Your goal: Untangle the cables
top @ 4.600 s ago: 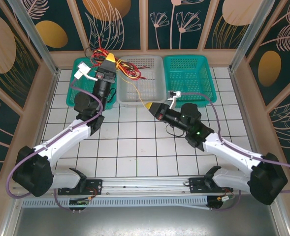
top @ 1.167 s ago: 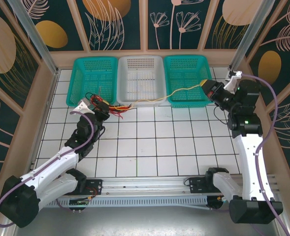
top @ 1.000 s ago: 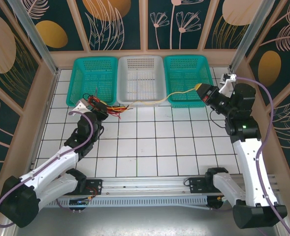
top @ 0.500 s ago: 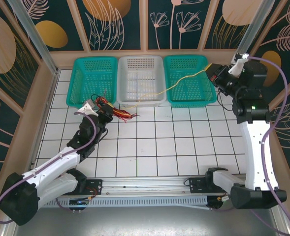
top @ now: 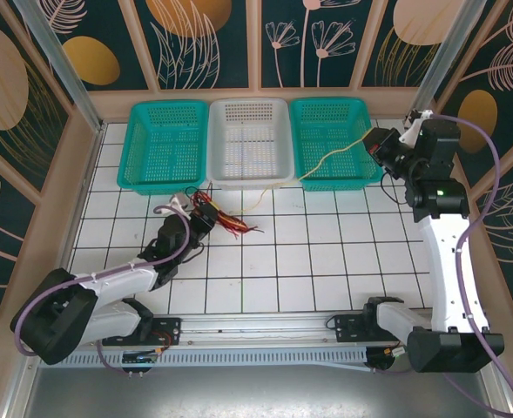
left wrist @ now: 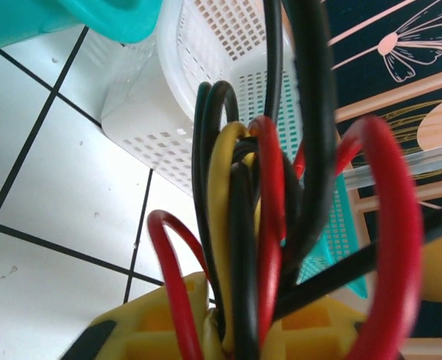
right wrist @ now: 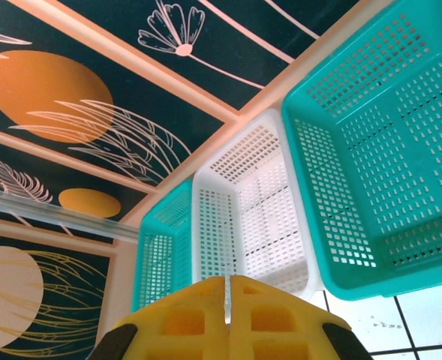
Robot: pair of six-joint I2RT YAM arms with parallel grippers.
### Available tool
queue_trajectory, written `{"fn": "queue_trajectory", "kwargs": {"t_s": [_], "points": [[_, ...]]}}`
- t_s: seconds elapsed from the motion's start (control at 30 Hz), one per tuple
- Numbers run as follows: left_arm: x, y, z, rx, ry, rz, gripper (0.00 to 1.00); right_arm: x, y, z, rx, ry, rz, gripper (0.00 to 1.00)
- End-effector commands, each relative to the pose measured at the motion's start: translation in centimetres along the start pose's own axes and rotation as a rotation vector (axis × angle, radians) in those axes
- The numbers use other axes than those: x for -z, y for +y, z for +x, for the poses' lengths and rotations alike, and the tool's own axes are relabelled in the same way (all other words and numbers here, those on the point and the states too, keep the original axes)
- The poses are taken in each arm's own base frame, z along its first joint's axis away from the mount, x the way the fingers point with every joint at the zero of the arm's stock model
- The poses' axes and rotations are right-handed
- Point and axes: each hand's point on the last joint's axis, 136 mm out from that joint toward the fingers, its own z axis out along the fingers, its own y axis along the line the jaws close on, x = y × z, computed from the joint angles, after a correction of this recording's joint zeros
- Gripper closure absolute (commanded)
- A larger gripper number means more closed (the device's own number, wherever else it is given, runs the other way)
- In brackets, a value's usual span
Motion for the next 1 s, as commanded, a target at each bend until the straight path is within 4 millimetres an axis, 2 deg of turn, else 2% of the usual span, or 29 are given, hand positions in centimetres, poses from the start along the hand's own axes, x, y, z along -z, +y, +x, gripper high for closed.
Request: {"fn": "queue_trajectory", "kwargs": {"t_s": [0.0,0.07,0.23,0.27,0.37,0.57,0.8,0.87,0.93,0.97], "points": [[0.2,1.0,-0.5,0.02,-0.032,-0.034,0.57,2.0,1.6,-4.0,0.088,-0.172,-0.001,1.0],[0.3,1.5,-0.5,0.007,-0.03,-0.069,0.43,2.0,2.1,-4.6,0.104,-0.178,-0.011,1.0],[0.5,3.1,0.1,0.021,-0.007,-0.139,0.26,1.5,3.0,-4.4,0.113,-0.154,-0.061,1.0],[0.6,3.2,0.1,0.018,-0.001,-0.154,0.17,1.6,3.4,-4.3,0.117,-0.153,-0.077,1.0],[1.0,2.5,-0.2,-0.019,0.008,-0.162,0.02,2.4,5.1,-4.4,0.149,-0.15,-0.139,1.0],[2.3,0.8,-2.6,-0.198,-0.008,-0.281,0.01,4.1,8.9,-4.4,0.225,-0.143,-0.233,1.0],[2.9,-1.1,-5.0,-0.426,-0.002,-0.409,0.01,4.7,11.0,-4.1,0.252,-0.146,-0.287,1.0],[2.6,-2.3,-5.6,-0.487,0.013,-0.422,0.01,4.8,11.4,-4.1,0.256,-0.147,-0.3,1.0],[3.1,-3.4,-7.4,-0.536,-0.026,-0.476,0.01,4.7,11.8,-4.0,0.26,-0.139,-0.309,1.0],[3.2,-4.8,-8.1,-0.566,-0.042,-0.461,0.01,4.7,12.0,-3.7,0.263,-0.13,-0.315,1.0]]}}
